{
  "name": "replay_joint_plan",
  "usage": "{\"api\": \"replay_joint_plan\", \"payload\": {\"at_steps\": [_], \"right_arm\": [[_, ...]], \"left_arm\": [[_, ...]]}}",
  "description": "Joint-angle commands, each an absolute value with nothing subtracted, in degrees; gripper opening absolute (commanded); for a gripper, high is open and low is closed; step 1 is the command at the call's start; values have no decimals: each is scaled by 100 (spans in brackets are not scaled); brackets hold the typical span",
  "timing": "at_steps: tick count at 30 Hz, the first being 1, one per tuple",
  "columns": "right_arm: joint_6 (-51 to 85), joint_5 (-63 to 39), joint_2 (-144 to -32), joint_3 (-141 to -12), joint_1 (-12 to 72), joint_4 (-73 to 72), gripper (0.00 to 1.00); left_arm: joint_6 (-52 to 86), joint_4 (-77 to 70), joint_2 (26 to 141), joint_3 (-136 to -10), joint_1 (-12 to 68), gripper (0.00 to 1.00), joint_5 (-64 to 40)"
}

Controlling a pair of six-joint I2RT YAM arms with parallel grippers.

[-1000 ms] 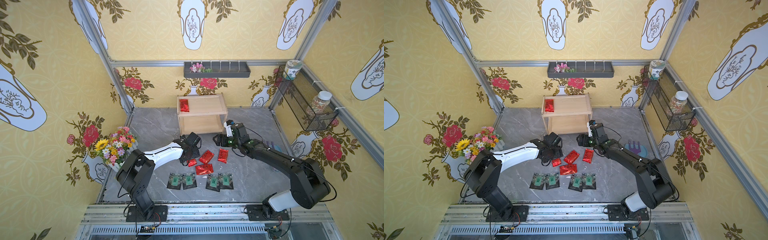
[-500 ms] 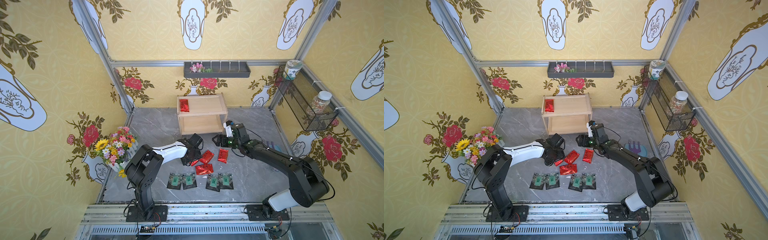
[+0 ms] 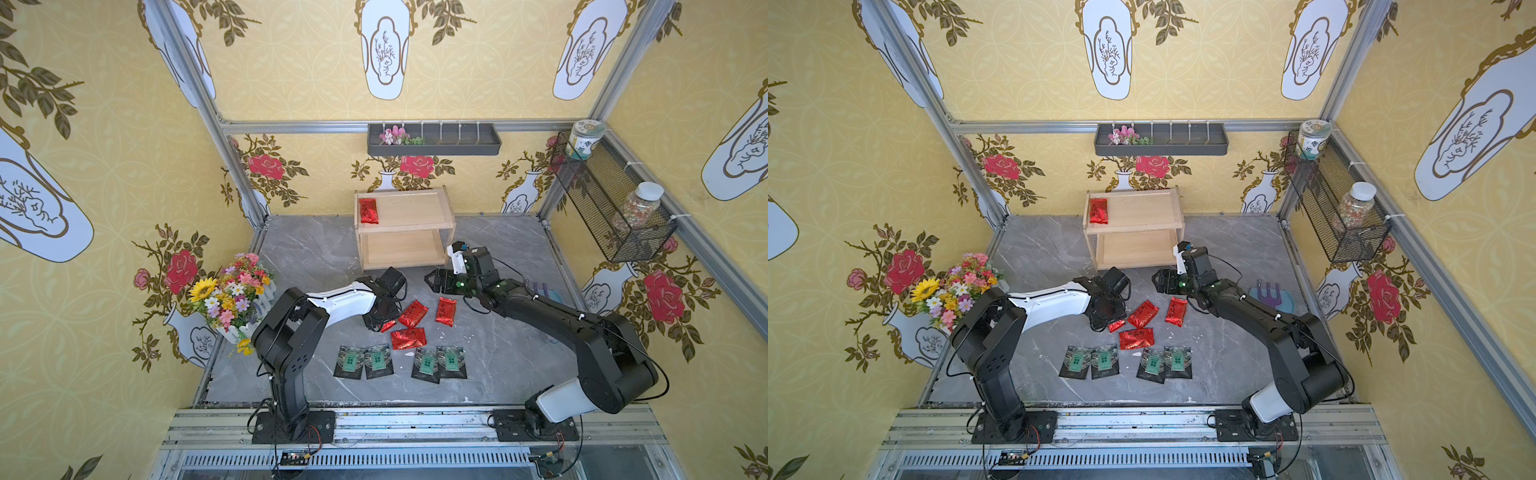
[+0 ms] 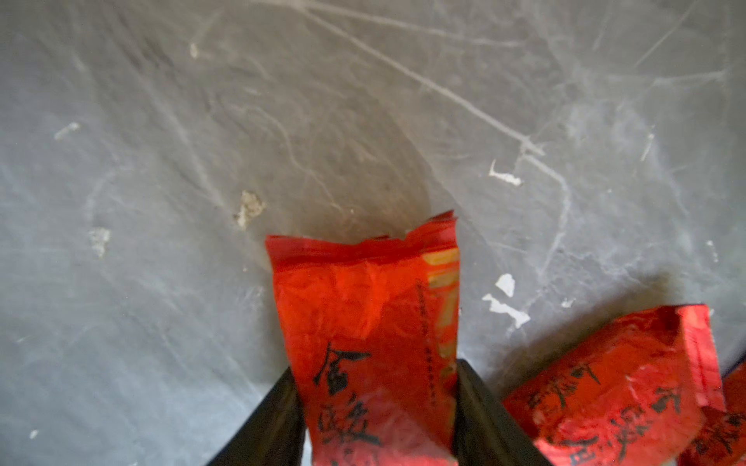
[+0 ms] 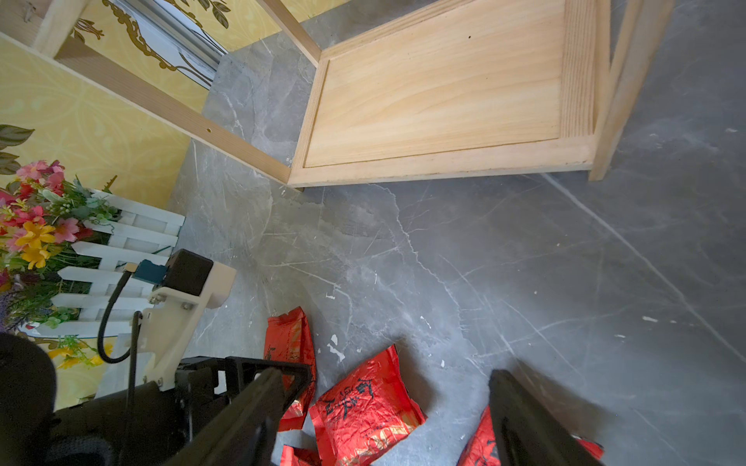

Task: Place the tea bags on the shelf by color
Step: Pick up the tea bag from the center of the board, then place the tea bag on the shelf.

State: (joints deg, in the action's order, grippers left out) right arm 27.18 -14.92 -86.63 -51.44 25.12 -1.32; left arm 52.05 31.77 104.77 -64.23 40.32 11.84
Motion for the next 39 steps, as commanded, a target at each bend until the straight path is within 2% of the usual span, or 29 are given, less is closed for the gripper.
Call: {"api": "replay_joint_plan", "payload": {"at_steps": [1, 11, 19, 27, 35, 39], "right_arm": [[2742, -1494, -8653, -5144, 2504, -299, 83], [2720, -1459, -8570, -5133, 2448, -254, 83], [2698, -1415, -8414, -5072, 2345, -211, 83], [2728, -1470, -8295, -5025, 2330, -244, 83], [2765, -1477, -8083, -4948, 2318, -237, 83], [2775, -1494, -8009, -4929, 2312, -242, 83]], "left_arm": [[5109, 3252, 10483, -6472, 4024, 57, 1283], [4582, 3193, 9981, -6647, 4034, 51, 1351], [3801, 3418, 9395, -7159, 4096, 50, 1516], [2827, 4204, 9773, -8931, 4096, 50, 2097], [2082, 4936, 11135, -11266, 4079, 52, 2666], [1824, 4986, 11566, -11965, 4056, 53, 2822]]}}
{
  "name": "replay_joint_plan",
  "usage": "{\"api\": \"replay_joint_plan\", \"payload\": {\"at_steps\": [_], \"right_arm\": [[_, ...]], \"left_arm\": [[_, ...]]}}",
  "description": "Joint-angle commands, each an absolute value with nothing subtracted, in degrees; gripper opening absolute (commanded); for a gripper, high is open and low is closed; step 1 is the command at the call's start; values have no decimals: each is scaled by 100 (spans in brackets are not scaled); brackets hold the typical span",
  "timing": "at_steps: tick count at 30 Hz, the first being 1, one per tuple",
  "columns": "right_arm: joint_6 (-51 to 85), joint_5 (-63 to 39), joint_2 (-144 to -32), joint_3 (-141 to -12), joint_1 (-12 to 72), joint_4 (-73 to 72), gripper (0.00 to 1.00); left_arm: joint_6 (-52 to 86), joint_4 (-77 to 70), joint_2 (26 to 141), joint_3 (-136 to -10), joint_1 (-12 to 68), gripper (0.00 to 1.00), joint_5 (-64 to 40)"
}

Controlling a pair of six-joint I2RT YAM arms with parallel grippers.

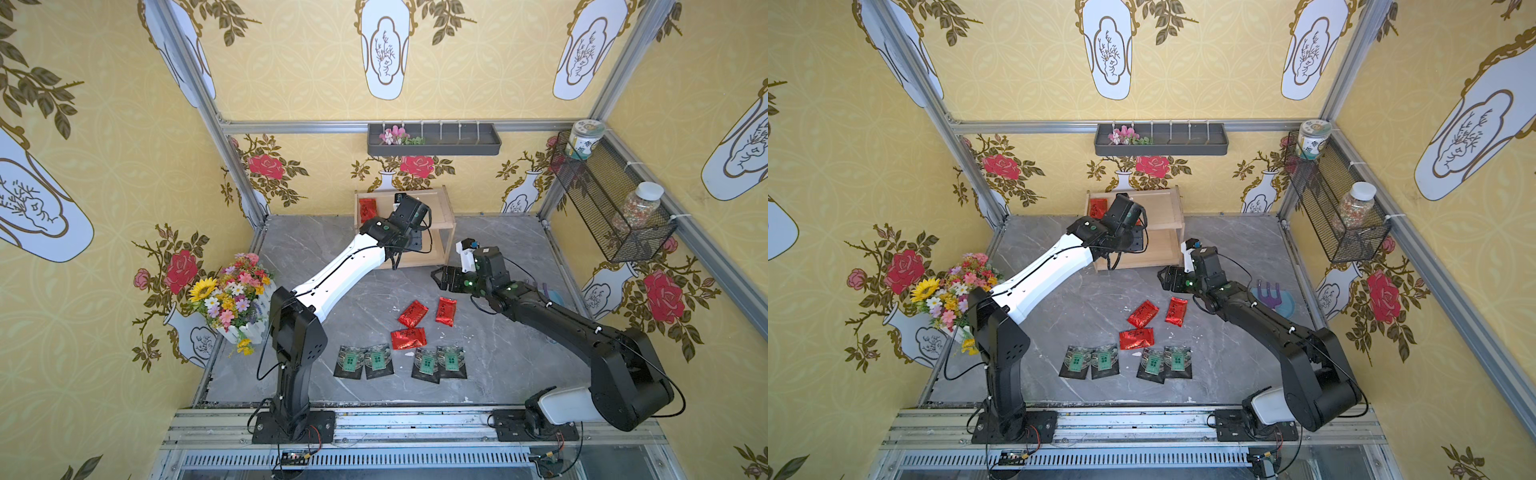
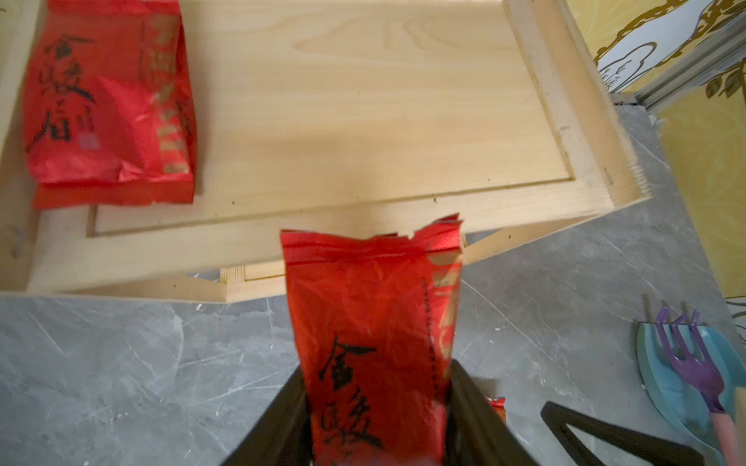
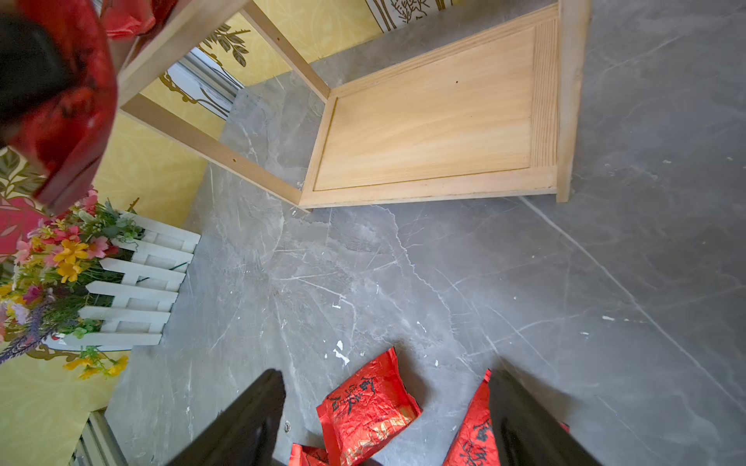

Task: Place the tea bags on the shelf by color
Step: Place the tea bag on the shelf.

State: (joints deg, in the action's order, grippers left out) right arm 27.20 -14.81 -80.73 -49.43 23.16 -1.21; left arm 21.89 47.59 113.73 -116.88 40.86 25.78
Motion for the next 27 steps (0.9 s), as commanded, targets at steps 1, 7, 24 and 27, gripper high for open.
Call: {"api": "replay_joint_plan", "payload": {"at_steps": [1, 7, 24, 27], "right_arm": [[2791, -1503, -8011, -4915, 2308, -251, 83], [2821, -1573, -8006, -4916, 2310, -296, 83], [2897, -1661, -8162, -4878, 2316, -451, 83], [2902, -1686, -8234, -4933, 2311, -457, 83]], "left_arm": [[1749, 4969, 11644, -12087, 4031, 54, 2891], [1460, 4957, 12105, -12735, 3709, 54, 2944], [989, 4755, 13134, -13755, 3402, 57, 3392], [1138, 4747, 13060, -13779, 3393, 58, 3182]]}}
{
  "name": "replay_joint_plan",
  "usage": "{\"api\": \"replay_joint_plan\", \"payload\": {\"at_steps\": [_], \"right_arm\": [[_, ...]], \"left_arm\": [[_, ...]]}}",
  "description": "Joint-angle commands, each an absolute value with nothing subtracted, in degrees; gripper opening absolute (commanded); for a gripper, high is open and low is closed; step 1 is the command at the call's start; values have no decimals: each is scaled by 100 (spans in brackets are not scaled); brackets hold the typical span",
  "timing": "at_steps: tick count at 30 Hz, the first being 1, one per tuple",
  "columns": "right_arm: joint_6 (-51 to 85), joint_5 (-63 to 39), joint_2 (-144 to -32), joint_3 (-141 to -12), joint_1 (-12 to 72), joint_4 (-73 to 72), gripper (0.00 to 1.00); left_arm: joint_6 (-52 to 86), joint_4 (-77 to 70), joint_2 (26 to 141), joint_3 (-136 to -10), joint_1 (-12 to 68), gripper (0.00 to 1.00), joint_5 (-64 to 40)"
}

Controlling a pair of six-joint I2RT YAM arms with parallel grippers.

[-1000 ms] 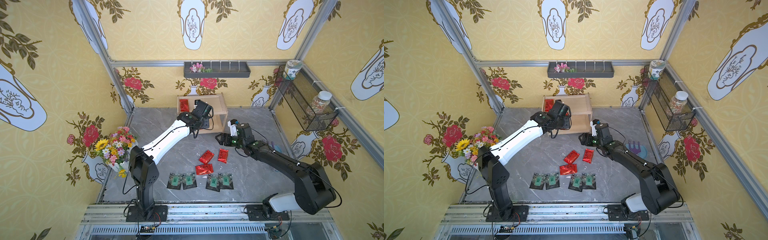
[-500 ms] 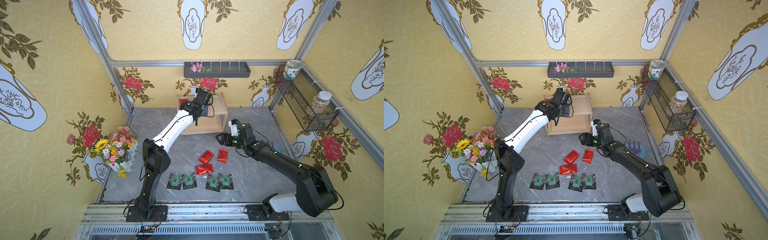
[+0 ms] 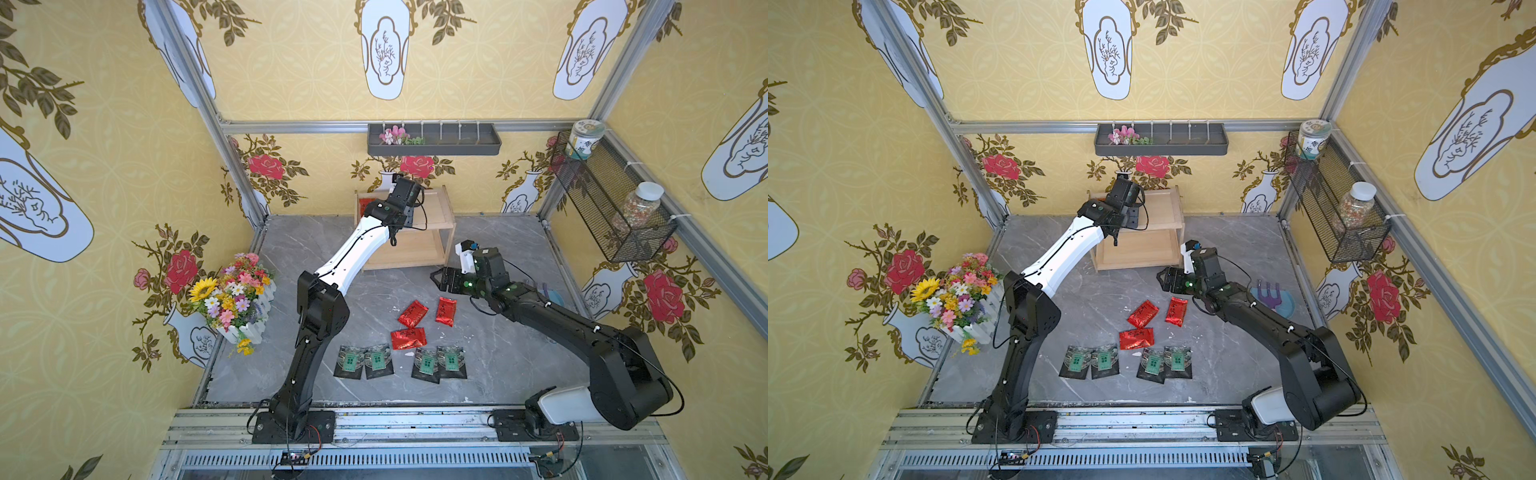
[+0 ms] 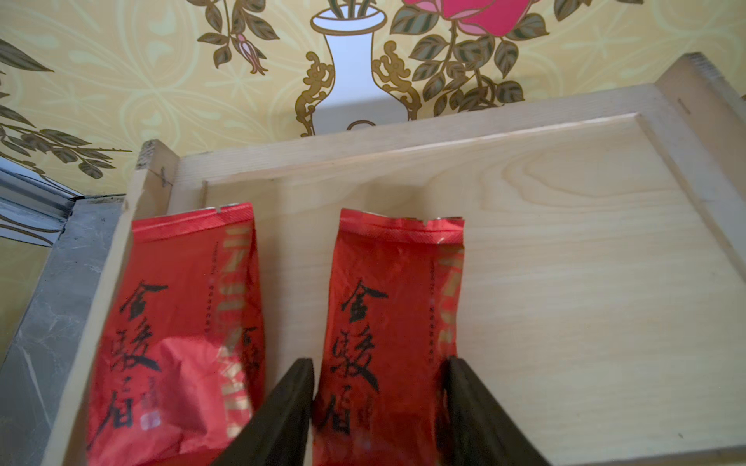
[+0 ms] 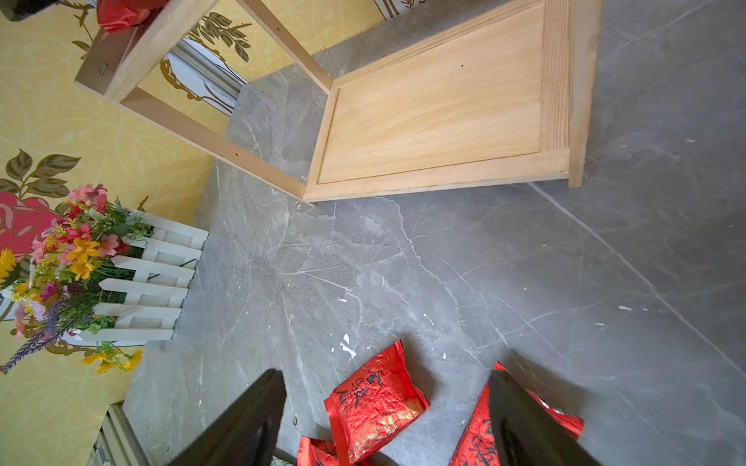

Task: Place the tea bags on the shelf by color
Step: Place the tea bag on the shelf.

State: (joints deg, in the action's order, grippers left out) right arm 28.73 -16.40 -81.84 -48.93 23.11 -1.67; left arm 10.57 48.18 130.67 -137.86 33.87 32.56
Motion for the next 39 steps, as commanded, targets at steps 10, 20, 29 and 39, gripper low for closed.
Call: {"api": "replay_joint_plan", "payload": {"at_steps": [10, 20, 29, 39], "right_arm": [[2983, -1447, -8558, -6081, 2840, -131, 81], [3360, -1217, -10163, -8501, 3024, 295, 69], [3228, -1183, -11537, -10287, 2942, 726, 61], [3058, -1109, -12340, -11402, 2945, 1176, 59]], "left_arm": [[1696, 4491, 12132, -13677, 3401, 63, 2579], [2105, 3367, 10318, -10788, 3116, 63, 2215], [2398, 3127, 9504, -9539, 2774, 64, 1683], [2443, 3065, 9281, -9068, 2654, 65, 1526]]}}
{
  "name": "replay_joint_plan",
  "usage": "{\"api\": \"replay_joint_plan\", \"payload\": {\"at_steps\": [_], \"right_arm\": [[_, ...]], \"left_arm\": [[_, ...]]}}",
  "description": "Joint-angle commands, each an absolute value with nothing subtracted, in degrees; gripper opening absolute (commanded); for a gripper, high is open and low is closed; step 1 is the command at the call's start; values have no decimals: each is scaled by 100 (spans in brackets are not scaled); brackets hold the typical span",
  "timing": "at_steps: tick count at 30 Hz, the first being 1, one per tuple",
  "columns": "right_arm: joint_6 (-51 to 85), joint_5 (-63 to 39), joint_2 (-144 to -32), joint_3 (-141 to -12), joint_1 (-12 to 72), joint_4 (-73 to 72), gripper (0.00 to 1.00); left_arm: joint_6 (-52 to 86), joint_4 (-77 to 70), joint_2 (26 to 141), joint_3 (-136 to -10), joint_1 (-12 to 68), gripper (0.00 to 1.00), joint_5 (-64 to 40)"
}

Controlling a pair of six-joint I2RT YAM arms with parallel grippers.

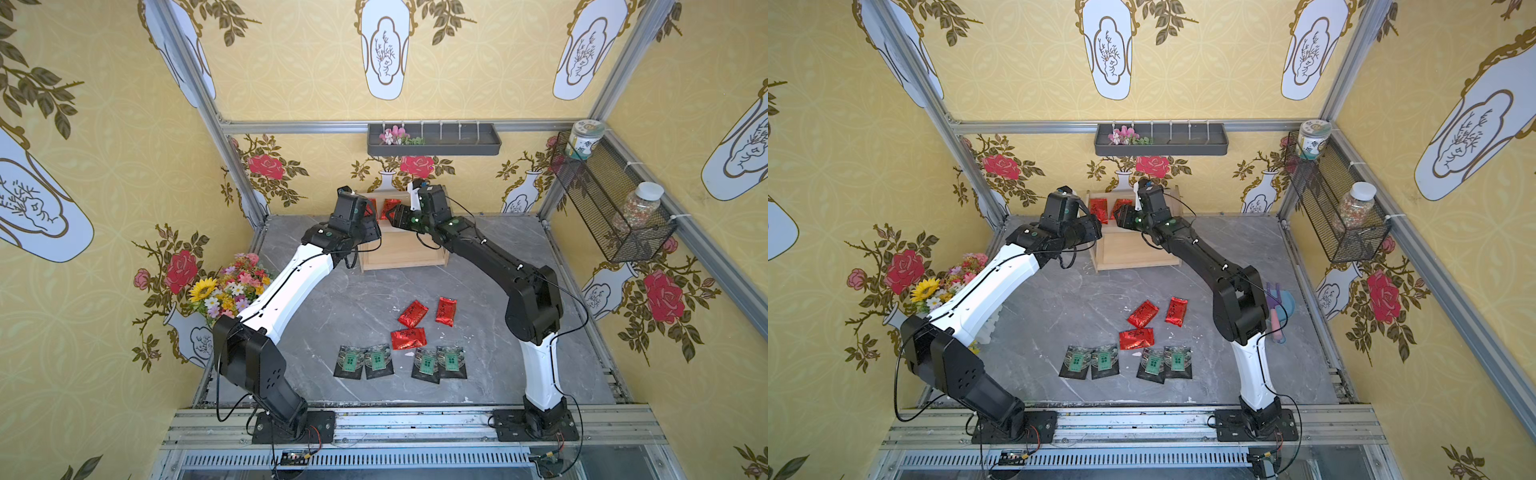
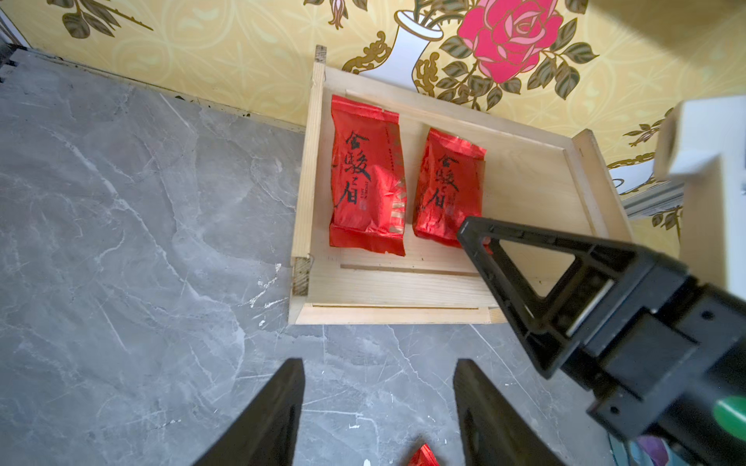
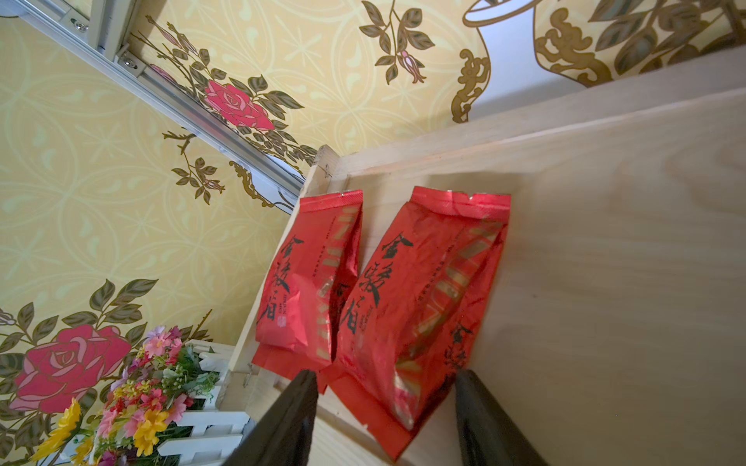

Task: Place the tea bags on the shelf by color
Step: Place the tea bag on the shelf.

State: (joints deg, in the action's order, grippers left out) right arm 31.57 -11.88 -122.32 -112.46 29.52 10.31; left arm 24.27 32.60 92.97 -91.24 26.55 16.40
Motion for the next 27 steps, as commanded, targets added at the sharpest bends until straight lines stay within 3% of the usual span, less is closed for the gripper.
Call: {"api": "replay_joint_plan", "payload": {"at_steps": [1, 14, 27], "right_arm": [[3033, -1105, -12388, -11475, 2936, 1207, 59], [2967, -1037, -12711, -12044, 2803, 1316, 71], [3018, -1191, -13227, -12735, 2825, 1192, 62]], "left_arm": [[2436, 3061, 9284, -9062, 2654, 65, 1508], [2417, 3006, 9308, -9009, 2460, 65, 1438], [2442, 2971, 9341, -8927, 2461, 66, 1354]]}}
